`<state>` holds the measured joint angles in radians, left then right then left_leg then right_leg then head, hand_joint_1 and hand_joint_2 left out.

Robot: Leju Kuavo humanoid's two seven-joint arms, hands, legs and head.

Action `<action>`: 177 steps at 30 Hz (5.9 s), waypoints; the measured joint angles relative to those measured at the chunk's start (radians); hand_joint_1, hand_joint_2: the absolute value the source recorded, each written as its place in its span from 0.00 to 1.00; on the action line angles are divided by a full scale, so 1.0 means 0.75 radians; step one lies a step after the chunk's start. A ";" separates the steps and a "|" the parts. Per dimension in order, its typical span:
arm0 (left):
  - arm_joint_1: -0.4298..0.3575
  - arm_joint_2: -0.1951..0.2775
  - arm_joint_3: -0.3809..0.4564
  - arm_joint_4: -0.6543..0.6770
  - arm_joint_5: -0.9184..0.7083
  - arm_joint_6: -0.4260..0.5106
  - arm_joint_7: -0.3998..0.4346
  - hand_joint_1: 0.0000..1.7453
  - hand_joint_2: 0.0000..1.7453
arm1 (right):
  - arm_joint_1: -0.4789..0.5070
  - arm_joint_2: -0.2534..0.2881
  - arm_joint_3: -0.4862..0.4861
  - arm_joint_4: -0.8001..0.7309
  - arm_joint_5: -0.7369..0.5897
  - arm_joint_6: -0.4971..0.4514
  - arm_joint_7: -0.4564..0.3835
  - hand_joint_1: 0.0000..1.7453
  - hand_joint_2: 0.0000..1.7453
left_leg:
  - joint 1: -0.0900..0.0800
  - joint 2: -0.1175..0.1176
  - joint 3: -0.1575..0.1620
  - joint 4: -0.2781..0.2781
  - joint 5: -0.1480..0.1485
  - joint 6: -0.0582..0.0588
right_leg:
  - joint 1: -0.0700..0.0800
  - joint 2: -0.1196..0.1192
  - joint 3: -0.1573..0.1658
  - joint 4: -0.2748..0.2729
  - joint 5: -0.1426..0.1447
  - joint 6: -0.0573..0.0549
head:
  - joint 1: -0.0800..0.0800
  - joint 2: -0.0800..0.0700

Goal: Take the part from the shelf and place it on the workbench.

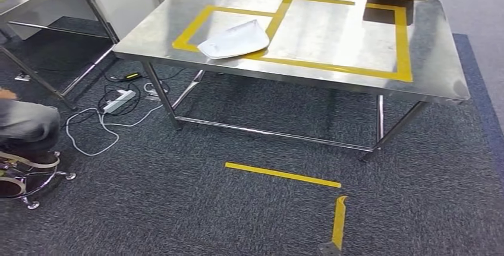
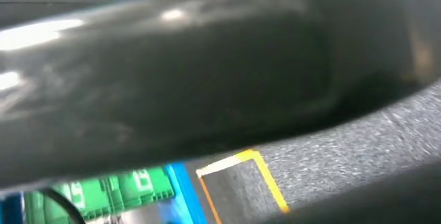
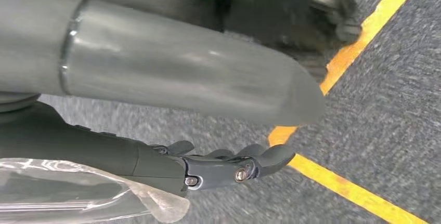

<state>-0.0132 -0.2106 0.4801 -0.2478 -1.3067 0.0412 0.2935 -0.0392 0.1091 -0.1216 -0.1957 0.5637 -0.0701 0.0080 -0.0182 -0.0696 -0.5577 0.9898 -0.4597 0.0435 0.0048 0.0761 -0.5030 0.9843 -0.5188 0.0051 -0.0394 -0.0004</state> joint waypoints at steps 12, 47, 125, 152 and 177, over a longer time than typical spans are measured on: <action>-0.019 0.056 -0.032 0.026 0.029 0.209 -0.168 0.00 0.00 | 0.014 -0.022 0.012 0.003 0.025 -0.042 -0.005 0.00 0.00 | 0.036 0.097 -0.099 0.261 -0.101 -0.086 | -0.009 -0.190 0.000 -0.032 0.025 -0.015 | -0.017 0.000; -0.041 0.012 -0.014 0.049 0.041 0.382 -0.309 0.00 0.00 | 0.030 -0.033 0.010 0.004 0.079 -0.291 -0.020 0.00 0.00 | 0.014 0.189 0.005 0.017 -0.026 -0.050 | -0.009 -0.250 0.008 -0.016 -0.002 0.018 | -0.016 0.000; -0.043 0.031 0.258 0.053 0.292 0.392 -0.285 0.00 0.00 | 0.027 -0.006 0.007 0.005 0.126 -0.300 -0.022 0.00 0.00 | 0.019 -0.081 -0.027 0.040 -0.025 -0.031 | -0.024 -0.010 -0.056 0.036 0.005 0.017 | 0.007 0.000; -0.050 0.047 0.295 0.053 0.313 0.296 -0.308 0.00 0.00 | 0.031 0.008 -0.014 0.005 0.123 -0.292 -0.033 0.00 0.00 | 0.026 -0.022 -0.018 0.038 -0.027 -0.020 | -0.032 -0.030 -0.095 0.128 -0.025 0.041 | 0.001 0.000; -0.047 0.058 0.295 0.053 0.293 0.231 -0.320 0.00 0.00 | 0.027 0.010 -0.025 0.004 0.122 -0.312 -0.089 0.00 0.00 | 0.024 0.083 -0.027 0.031 -0.019 -0.010 | -0.028 -0.112 -0.131 0.331 -0.214 0.047 | 0.000 0.000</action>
<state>-0.0483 -0.1669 0.7012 -0.2078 -1.0868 0.2148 0.0538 -0.0190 0.1167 -0.1406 -0.1924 0.6554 -0.3038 -0.0587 -0.0005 -0.0074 -0.5782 1.0133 -0.4743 0.0359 -0.0159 -0.0080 -0.6012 1.2325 -0.6795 0.0401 -0.0391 -0.0003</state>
